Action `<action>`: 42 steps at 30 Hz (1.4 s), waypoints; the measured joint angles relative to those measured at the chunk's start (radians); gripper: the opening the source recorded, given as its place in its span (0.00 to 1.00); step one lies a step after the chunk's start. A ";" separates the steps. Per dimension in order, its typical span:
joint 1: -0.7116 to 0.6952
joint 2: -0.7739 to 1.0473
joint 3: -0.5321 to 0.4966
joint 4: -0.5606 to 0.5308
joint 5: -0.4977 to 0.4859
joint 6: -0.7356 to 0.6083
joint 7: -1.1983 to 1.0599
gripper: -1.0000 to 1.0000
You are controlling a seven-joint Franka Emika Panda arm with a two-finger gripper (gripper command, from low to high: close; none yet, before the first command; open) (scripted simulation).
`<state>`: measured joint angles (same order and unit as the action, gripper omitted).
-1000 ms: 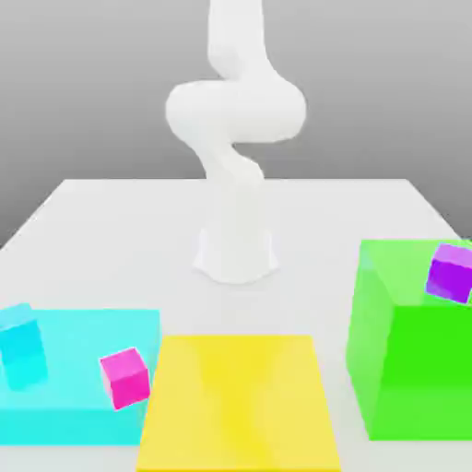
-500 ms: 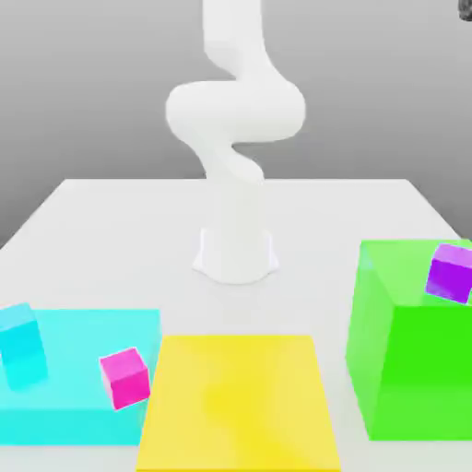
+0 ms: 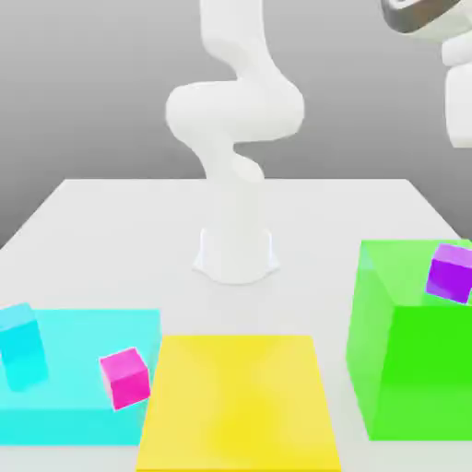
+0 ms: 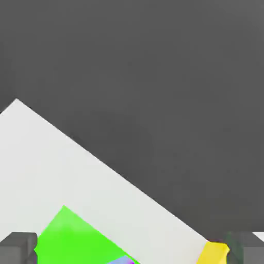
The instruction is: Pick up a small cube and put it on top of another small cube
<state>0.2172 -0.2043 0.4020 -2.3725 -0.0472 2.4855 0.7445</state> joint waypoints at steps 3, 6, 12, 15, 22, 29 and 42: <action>0.026 0.057 0.018 -0.009 0.029 0.023 -0.031 0.50; 0.057 0.112 0.037 -0.019 0.068 0.047 -0.069 0.50; 0.125 0.206 0.070 -0.037 0.177 0.094 -0.169 0.50; 0.153 0.246 0.094 -0.045 0.248 0.114 -0.230 0.50; 0.309 0.288 0.174 -0.149 0.295 0.092 -0.122 0.50; 0.445 0.276 0.232 -0.265 0.236 0.052 0.104 0.50; 0.298 0.204 0.152 -0.336 0.106 0.163 0.460 0.50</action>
<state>0.5154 0.0002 0.5538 -2.7086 0.0589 2.6480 1.2048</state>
